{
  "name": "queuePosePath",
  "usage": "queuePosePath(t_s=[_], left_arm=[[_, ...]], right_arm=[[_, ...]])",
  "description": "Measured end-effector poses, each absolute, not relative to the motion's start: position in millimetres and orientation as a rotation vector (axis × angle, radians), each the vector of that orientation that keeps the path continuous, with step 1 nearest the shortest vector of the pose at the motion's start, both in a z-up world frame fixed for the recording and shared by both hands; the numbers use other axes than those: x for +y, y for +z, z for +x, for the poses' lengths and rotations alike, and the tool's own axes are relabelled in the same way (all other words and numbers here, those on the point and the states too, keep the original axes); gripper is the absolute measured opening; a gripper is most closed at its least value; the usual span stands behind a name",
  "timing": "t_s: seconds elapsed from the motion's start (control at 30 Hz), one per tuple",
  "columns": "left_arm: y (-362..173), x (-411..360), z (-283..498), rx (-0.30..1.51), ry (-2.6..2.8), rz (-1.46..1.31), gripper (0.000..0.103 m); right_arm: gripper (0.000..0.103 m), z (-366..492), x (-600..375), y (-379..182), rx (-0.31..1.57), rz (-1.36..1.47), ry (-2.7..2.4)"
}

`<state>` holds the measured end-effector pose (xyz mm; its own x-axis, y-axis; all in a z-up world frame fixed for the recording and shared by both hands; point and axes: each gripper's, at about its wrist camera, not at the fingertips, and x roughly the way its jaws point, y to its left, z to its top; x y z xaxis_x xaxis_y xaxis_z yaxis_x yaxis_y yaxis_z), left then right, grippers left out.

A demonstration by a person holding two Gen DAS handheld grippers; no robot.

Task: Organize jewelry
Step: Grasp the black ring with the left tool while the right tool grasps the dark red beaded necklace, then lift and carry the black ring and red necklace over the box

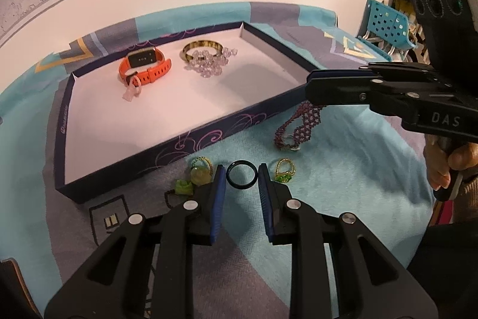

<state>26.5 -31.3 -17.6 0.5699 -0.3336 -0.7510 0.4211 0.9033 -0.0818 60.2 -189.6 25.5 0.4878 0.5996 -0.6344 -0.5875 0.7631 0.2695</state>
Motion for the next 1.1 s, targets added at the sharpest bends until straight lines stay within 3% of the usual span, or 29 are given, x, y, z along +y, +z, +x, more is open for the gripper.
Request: queuePosePath(t_s=[1.1], left_arm=[[21,-7,34,0.751,-0.382,0.077,0.023]], right_arm=[[0.011,89,-183,64,0.686,0.003,0.714]])
